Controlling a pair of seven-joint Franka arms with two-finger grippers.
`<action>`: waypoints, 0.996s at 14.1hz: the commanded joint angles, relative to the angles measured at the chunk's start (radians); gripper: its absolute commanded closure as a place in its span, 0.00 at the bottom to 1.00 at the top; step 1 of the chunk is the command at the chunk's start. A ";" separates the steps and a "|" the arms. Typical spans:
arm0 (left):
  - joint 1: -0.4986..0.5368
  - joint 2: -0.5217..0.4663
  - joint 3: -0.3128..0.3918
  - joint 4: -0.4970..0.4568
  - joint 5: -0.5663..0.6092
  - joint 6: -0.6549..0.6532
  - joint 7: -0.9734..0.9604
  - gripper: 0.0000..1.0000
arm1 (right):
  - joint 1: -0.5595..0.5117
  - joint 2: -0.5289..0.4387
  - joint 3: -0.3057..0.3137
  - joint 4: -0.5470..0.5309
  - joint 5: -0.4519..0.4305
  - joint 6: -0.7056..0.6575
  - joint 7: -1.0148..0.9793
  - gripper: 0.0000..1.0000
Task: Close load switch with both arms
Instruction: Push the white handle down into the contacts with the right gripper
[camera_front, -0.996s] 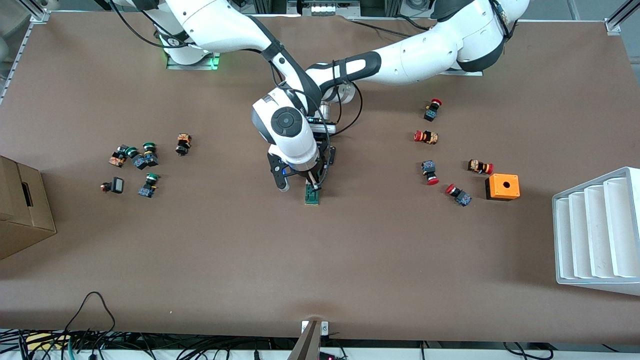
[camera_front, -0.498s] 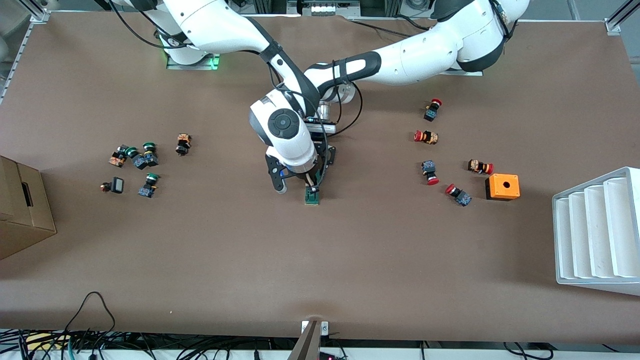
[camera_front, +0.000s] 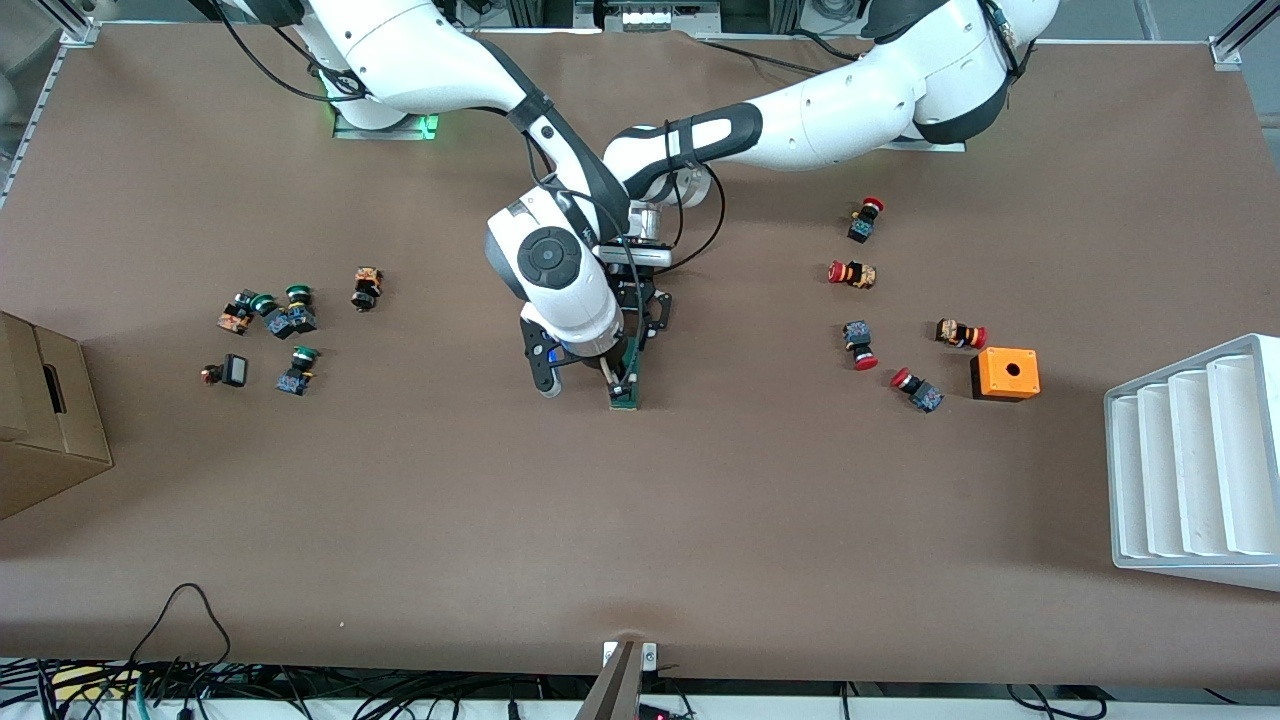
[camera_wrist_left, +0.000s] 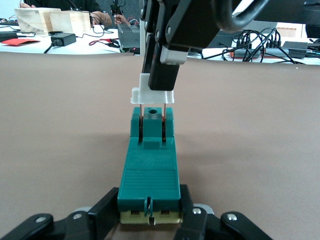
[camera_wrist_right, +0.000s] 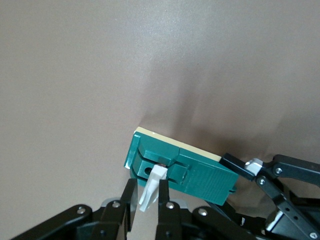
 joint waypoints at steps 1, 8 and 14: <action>-0.002 0.029 -0.008 0.030 0.023 0.007 -0.001 1.00 | -0.018 0.024 0.021 0.033 -0.012 0.005 0.011 0.78; -0.002 0.029 -0.008 0.030 0.023 0.007 -0.001 1.00 | -0.038 0.075 0.021 0.093 -0.014 0.009 0.008 0.78; -0.001 0.027 -0.010 0.031 0.023 0.008 0.000 1.00 | -0.044 0.110 0.021 0.127 -0.015 0.014 0.007 0.77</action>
